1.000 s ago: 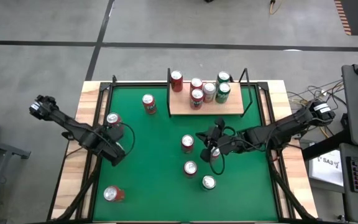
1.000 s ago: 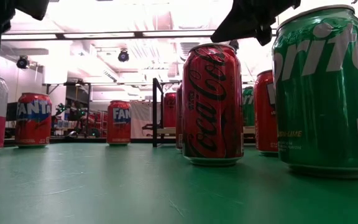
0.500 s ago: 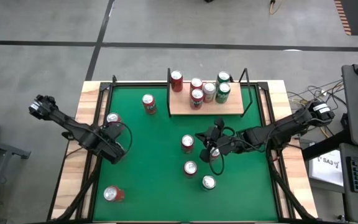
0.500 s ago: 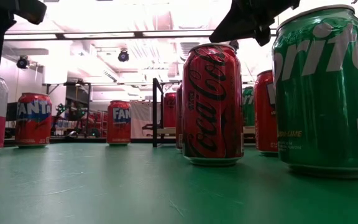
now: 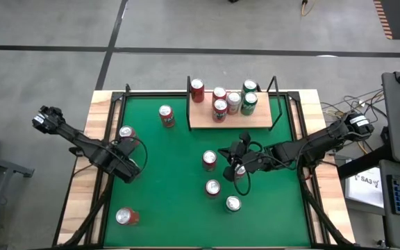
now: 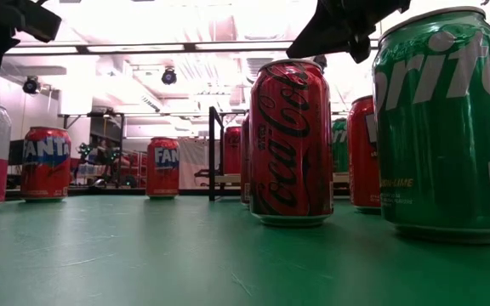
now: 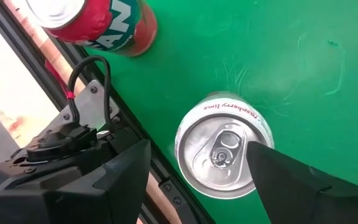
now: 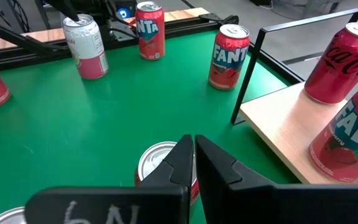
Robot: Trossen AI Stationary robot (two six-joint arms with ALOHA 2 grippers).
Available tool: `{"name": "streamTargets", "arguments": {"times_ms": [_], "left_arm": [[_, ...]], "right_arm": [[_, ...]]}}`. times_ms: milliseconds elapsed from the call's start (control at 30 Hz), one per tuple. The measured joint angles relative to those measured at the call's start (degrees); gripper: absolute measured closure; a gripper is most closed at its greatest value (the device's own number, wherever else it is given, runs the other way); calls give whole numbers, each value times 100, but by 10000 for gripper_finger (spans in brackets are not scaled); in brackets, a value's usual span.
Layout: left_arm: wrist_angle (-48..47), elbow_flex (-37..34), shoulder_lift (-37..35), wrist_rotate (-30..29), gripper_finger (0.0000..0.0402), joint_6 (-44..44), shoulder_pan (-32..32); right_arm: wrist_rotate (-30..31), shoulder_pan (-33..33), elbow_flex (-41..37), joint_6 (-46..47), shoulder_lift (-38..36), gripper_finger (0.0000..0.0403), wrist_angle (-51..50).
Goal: Place canned beverage on shelf
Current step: Put the pink-white soda can on the shelf aligned with the other pink-white soda can
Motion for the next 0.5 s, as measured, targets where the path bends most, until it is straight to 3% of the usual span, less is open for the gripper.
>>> {"name": "streamTargets", "arguments": {"times_ms": [500], "left_arm": [[57,51,-76,-121,146,-40,0]], "right_arm": [[0,0,0,37,44,394,7]]}}
